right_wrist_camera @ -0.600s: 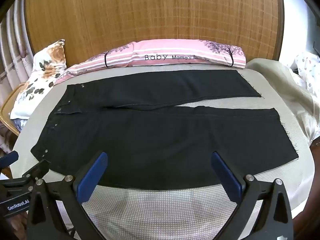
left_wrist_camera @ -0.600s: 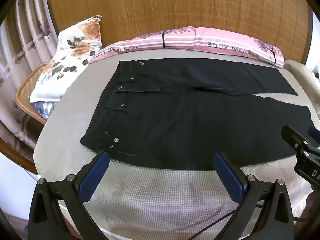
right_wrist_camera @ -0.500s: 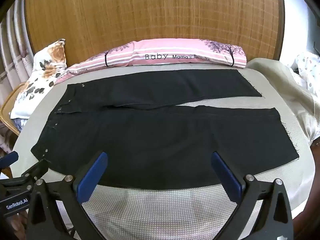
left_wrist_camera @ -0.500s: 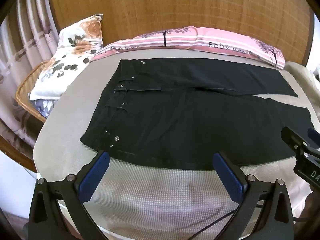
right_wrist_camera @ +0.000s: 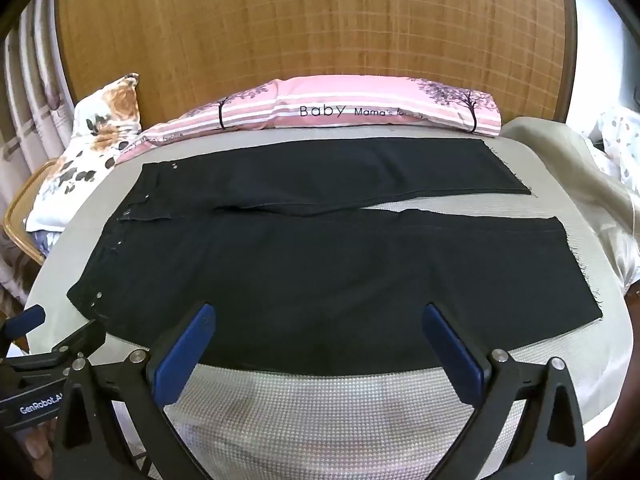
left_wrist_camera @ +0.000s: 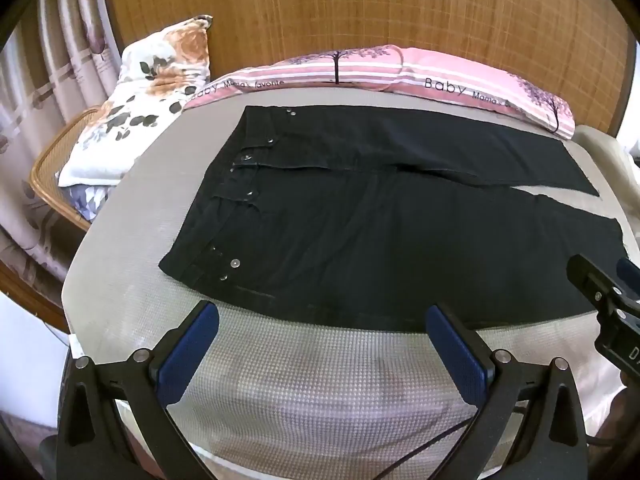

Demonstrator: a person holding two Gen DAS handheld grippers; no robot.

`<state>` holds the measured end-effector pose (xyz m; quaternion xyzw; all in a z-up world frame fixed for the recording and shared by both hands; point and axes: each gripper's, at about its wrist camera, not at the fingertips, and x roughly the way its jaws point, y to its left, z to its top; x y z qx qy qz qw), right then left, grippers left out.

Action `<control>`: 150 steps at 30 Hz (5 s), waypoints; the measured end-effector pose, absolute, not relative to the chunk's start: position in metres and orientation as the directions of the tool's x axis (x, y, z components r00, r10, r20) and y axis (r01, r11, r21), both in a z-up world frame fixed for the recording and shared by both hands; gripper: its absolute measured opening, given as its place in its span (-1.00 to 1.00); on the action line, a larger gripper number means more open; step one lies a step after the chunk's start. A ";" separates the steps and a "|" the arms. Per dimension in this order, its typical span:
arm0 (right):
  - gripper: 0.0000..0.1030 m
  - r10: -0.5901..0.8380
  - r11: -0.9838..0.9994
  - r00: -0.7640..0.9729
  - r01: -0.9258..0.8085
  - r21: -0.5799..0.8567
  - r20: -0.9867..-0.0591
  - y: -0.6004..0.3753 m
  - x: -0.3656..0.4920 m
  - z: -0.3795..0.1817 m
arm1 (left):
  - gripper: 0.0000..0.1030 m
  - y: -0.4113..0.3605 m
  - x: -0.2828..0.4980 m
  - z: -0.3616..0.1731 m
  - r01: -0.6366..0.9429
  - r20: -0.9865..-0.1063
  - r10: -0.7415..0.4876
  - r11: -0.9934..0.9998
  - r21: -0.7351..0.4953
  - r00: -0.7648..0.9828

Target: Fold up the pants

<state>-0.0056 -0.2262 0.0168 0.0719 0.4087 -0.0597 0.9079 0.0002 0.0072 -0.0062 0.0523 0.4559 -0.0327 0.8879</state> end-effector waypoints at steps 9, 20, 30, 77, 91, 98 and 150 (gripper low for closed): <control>1.00 -0.044 0.984 0.658 0.158 0.080 -0.752 -0.222 -0.005 0.014 | 0.99 0.010 0.000 -0.010 0.102 -0.812 -0.016 0.993 0.054 0.583; 1.00 -0.048 0.983 0.655 0.163 0.079 -0.755 -0.221 -0.005 0.013 | 0.99 0.011 0.000 -0.011 0.102 -0.812 -0.015 0.993 0.055 0.583; 1.00 -0.048 0.983 0.655 0.164 0.080 -0.754 -0.223 -0.005 0.013 | 0.99 0.011 -0.001 -0.012 0.102 -0.813 -0.016 0.993 0.054 0.583; 1.00 -0.063 0.973 0.644 0.211 0.097 -0.762 -0.242 0.006 0.011 | 0.99 0.020 0.023 -0.010 0.091 -0.805 -0.025 0.995 0.036 0.593; 1.00 0.041 0.988 0.635 0.087 0.124 -0.771 -0.234 0.045 0.023 | 0.99 0.093 0.092 0.020 0.010 -0.793 -0.180 0.977 -0.214 0.582; 1.00 0.030 0.978 0.570 0.153 0.142 -0.821 -0.249 0.098 0.019 | 0.66 0.135 0.159 0.020 -0.064 -0.812 -0.180 0.964 -0.258 0.555; 1.00 0.280 0.959 0.477 -0.111 0.259 -0.833 -0.250 0.355 -0.054 | -0.51 0.148 0.442 -0.113 0.036 -0.719 -0.645 0.750 -0.660 0.259</control>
